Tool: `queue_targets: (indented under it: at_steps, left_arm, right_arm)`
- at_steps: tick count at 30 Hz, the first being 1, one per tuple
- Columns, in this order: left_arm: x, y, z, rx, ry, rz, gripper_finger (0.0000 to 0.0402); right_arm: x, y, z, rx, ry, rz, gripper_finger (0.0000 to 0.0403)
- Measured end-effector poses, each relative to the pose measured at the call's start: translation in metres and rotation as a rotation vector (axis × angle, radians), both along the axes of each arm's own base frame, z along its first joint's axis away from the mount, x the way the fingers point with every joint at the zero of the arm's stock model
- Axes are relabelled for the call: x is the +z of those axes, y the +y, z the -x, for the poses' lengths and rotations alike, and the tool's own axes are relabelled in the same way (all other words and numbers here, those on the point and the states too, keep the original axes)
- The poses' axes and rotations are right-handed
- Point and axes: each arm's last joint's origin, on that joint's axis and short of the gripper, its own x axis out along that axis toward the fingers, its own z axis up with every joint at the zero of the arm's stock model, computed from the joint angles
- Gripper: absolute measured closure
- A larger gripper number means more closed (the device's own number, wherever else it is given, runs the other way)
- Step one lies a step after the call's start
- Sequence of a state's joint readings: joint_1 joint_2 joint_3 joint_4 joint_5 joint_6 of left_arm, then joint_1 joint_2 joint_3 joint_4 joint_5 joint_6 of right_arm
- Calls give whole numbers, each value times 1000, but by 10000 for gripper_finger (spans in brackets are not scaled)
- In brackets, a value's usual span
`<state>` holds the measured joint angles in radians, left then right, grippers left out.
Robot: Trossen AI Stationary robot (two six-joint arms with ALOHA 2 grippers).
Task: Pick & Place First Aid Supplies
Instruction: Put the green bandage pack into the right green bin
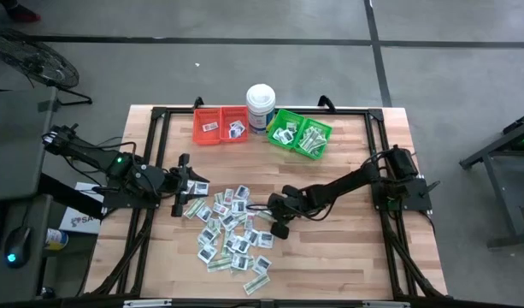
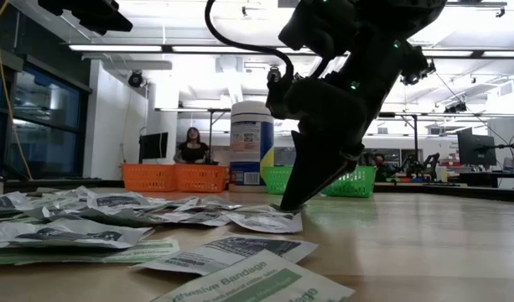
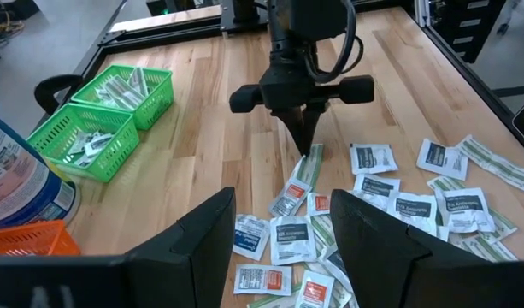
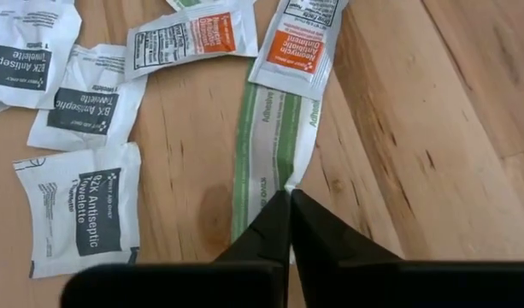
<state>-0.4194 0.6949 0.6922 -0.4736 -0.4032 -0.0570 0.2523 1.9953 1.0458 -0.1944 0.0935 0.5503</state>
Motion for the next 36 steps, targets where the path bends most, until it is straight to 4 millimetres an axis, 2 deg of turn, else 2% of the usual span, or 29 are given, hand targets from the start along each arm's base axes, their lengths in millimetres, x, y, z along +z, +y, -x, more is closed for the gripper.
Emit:
queue_targets:
  at_steps: [5, 13, 21, 30, 36]
  left_arm:
    - [0, 0, 0, 0, 0, 0, 213]
    - [0, 0, 0, 1, -3, 1, 213]
    - [1, 0, -1, 2, -13, 5, 213]
    - [2, 0, -1, 4, -24, 9, 213]
    - [4, 0, -2, 25, -49, 7, 213]
  right_arm:
    - [10, -4, 2, -49, -1, -43, 402]
    - [44, -11, 31, -94, 113, 28, 403]
    - [96, -27, 63, -232, 127, 112, 403]
    - [151, -80, 108, -473, 123, 204, 403]
    - [166, -131, 126, -521, 142, 256, 403]
